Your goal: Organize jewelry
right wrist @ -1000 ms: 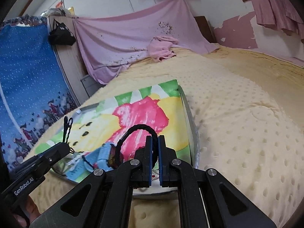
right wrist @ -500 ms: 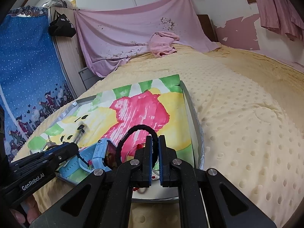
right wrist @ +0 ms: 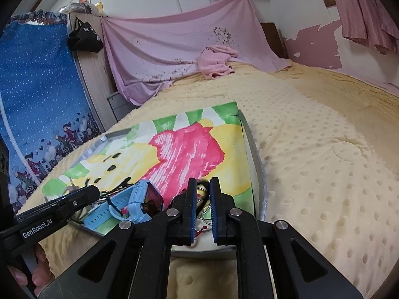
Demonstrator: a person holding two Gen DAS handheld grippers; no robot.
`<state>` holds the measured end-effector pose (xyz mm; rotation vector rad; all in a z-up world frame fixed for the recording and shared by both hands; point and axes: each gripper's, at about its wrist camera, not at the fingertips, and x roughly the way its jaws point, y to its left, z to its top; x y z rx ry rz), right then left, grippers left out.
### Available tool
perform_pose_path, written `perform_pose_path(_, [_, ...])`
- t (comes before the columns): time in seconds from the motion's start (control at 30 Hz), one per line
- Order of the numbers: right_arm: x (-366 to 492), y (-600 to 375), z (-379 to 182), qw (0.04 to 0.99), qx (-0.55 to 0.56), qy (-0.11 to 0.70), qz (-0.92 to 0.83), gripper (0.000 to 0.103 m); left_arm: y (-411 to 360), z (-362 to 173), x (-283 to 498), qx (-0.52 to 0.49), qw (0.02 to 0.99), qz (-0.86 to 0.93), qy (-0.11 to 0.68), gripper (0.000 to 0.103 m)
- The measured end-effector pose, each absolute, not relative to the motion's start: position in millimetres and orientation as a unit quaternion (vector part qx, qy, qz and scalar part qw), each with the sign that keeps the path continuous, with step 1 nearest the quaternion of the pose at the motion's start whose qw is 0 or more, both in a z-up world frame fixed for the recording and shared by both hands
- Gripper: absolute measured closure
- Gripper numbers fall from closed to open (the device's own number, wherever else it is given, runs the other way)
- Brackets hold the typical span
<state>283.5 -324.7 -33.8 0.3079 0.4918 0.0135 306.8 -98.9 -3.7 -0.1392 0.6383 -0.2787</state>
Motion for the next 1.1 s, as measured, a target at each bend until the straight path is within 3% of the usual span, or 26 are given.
perform_pose_path(0.07, [278.0, -325.0, -31.1, 0.961, 0.151, 0.234, 0.008, 0.094, -95.9, -0.2, 302.4, -0.069, 0.939, -0.135, 0.308, 0.080])
perform_pose_path(0.13, [273.5, -324.3, -28.7, 0.963, 0.147, 0.227, 0.009, 0.094, -91.2, 3.6, 297.1, -0.077, 0.940, -0.134, 0.303, 0.057])
perform_pose_path(0.17, [271.6, -324.0, -27.2, 0.964, 0.144, 0.224, 0.010, 0.094, -87.1, 6.4, 292.9, -0.085, 0.943, -0.129, 0.294, 0.035])
perform_pose_path(0.2, [268.7, -322.7, -25.4, 0.965, 0.141, 0.220, 0.011, 0.092, -83.6, 9.2, 288.9, -0.091, 0.948, -0.122, 0.281, 0.031])
perform_pose_path(0.23, [266.9, -322.2, -23.2, 0.966, 0.138, 0.217, 0.011, 0.089, -80.0, 13.0, 284.0, -0.095, 0.952, -0.121, 0.267, 0.031])
perform_pose_path(0.3, [260.9, -320.8, -18.1, 0.970, 0.131, 0.205, 0.012, 0.072, -76.6, 18.7, 279.7, -0.090, 0.953, -0.124, 0.261, 0.031])
perform_pose_path(0.43, [243.3, -313.4, -4.0, 0.979, 0.108, 0.173, 0.014, 0.072, -74.3, 27.9, 265.4, -0.069, 0.963, -0.118, 0.234, 0.029])
perform_pose_path(0.5, [235.2, -309.2, 3.4, 0.983, 0.095, 0.159, 0.014, 0.070, -72.2, 33.0, 256.0, -0.061, 0.968, -0.111, 0.217, 0.019])
perform_pose_path(0.6, [219.6, -303.1, 15.7, 0.987, 0.080, 0.138, 0.017, 0.056, -65.0, 39.6, 243.0, -0.064, 0.973, -0.102, 0.197, 0.012])
perform_pose_path(0.67, [210.4, -299.3, 23.3, 0.989, 0.071, 0.129, 0.019, 0.054, -60.8, 44.0, 234.3, -0.064, 0.976, -0.098, 0.186, 0.008])
perform_pose_path(0.77, [195.4, -295.8, 34.0, 0.991, 0.066, 0.117, 0.023, 0.041, -52.4, 49.8, 217.9, -0.063, 0.980, -0.088, 0.167, 0.000])
perform_pose_path(0.9, [175.4, -291.3, 47.7, 0.992, 0.065, 0.104, 0.032, 0.017, -39.7, 58.9, 193.9, -0.063, 0.984, -0.078, 0.145, 0.000])
perform_pose_path(1.1, [140.6, -279.0, 66.6, 0.994, 0.052, 0.088, 0.043, 0.004, -24.2, 66.2, 158.4, -0.057, 0.988, -0.064, 0.125, 0.000])
